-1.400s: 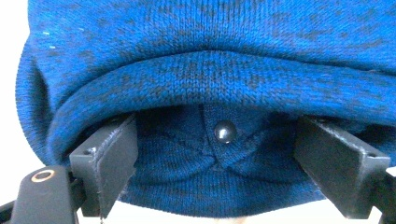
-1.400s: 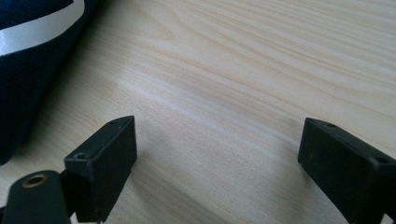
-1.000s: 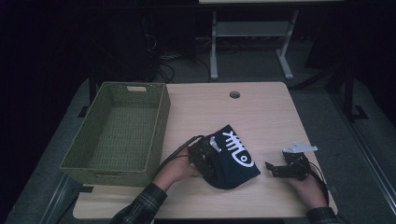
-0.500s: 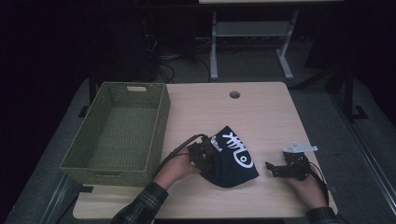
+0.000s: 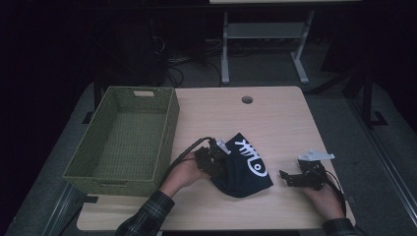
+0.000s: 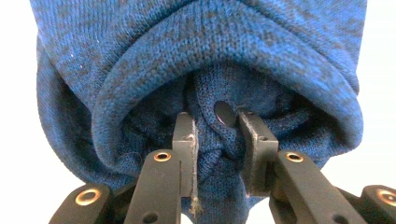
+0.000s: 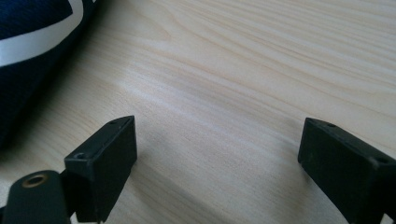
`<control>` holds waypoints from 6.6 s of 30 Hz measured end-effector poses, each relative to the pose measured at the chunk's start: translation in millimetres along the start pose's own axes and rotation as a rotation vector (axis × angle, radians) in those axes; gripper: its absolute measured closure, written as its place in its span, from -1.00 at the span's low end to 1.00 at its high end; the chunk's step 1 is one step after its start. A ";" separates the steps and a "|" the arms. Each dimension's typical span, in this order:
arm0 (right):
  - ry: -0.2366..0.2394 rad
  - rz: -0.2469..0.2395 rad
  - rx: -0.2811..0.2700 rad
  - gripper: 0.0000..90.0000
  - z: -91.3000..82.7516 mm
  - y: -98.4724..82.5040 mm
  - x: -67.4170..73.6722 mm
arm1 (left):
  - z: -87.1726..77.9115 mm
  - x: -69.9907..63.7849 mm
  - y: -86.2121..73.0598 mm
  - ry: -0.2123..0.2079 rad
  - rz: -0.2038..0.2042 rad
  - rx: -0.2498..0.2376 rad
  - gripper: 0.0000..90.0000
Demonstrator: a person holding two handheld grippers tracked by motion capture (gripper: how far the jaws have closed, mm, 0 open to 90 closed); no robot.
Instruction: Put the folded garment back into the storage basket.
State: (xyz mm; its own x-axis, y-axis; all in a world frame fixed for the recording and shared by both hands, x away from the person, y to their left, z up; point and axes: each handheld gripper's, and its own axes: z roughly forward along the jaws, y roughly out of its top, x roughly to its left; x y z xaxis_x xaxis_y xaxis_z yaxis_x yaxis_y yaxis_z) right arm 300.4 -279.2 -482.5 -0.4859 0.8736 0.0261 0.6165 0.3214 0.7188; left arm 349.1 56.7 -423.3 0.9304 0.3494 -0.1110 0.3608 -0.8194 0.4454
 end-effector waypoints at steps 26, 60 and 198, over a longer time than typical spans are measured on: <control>-0.002 0.008 0.003 -0.75 -0.1 0.0 0.2 | -65.8 3.3 22.9 0.010 -0.030 -0.086 0.57; -0.006 0.009 0.001 -0.75 0.0 0.0 -0.3 | -171.4 35.6 10.2 0.114 -0.100 -0.167 0.57; -0.023 0.022 -0.001 -0.75 0.1 0.0 -1.1 | -191.1 114.7 -199.4 0.415 -0.606 -0.221 -0.60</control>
State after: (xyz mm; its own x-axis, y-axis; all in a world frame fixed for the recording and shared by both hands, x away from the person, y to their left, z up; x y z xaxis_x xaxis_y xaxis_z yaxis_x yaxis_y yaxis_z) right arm 301.0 -280.2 -482.6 -0.4583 0.8884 0.0261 0.6260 0.3018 0.7191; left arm 371.5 347.1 -355.1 0.4582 0.8862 -0.0693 0.7380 -0.3358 0.5853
